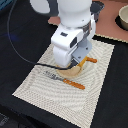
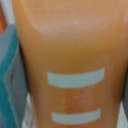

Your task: Interact with the objects in diverse but meaningful ways.

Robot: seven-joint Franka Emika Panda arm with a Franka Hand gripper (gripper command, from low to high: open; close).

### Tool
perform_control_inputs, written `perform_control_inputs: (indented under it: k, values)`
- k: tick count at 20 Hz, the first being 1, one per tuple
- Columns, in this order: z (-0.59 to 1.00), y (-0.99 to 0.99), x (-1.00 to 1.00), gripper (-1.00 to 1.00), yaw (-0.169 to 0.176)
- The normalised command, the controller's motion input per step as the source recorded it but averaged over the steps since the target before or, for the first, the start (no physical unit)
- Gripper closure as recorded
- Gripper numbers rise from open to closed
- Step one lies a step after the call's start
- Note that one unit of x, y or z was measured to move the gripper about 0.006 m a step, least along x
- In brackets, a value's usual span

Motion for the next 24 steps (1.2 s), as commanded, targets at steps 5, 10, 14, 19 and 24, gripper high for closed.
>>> perform_control_inputs:
  k: [5,10,14,19,24]
  values:
    - [-0.29,-0.01,0.03,1.00,0.000]
    - [0.22,0.03,0.48,-1.00,0.000]
    - [1.00,0.02,0.55,-1.00,-0.001]
    - [0.98,0.08,0.23,-1.00,-0.007]
    - [0.55,0.21,-0.02,-1.00,0.001]
